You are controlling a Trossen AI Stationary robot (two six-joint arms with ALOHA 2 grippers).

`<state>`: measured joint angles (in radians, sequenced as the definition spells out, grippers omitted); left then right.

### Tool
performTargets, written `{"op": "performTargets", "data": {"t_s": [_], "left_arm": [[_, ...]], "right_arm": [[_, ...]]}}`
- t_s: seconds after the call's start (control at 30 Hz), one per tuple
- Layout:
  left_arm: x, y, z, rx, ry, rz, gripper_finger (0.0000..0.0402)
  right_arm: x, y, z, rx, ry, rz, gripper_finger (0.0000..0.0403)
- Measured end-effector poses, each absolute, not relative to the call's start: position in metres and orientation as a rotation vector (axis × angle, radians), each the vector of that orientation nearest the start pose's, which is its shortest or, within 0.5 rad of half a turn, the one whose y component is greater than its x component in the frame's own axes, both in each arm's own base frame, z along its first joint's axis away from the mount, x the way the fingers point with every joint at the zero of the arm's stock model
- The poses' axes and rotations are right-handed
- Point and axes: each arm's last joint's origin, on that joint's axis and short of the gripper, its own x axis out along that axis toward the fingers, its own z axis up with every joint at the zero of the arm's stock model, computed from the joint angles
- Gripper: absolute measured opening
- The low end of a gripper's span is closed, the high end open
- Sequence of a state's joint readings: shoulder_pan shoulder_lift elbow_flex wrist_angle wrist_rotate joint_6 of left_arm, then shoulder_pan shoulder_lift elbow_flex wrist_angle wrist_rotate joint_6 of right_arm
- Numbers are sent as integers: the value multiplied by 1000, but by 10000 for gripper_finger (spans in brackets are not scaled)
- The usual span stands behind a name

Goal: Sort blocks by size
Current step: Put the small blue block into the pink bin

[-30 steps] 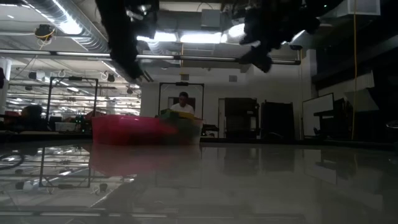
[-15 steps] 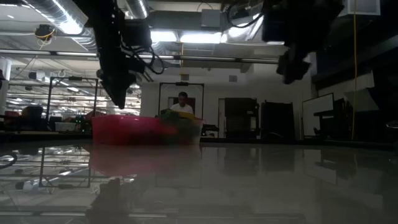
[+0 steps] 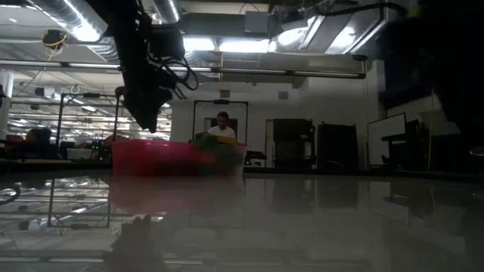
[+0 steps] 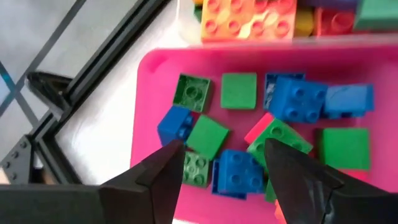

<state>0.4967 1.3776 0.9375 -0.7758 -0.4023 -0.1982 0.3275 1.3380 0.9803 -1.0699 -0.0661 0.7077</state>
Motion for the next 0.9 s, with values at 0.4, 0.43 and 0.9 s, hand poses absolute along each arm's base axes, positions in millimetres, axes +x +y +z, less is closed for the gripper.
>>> {"op": "performTargets", "data": {"t_s": [0.4, 0.43, 0.9], "left_arm": [[218, 129, 225, -220, 1127, 905, 210], [218, 129, 225, -222, 1125, 907, 210], [218, 129, 225, -225, 1125, 909, 210]], "right_arm": [[182, 80, 193, 394, 1555, -424, 227], [180, 79, 189, 387, 1567, -432, 227], [177, 78, 171, 419, 1551, -408, 227]]}}
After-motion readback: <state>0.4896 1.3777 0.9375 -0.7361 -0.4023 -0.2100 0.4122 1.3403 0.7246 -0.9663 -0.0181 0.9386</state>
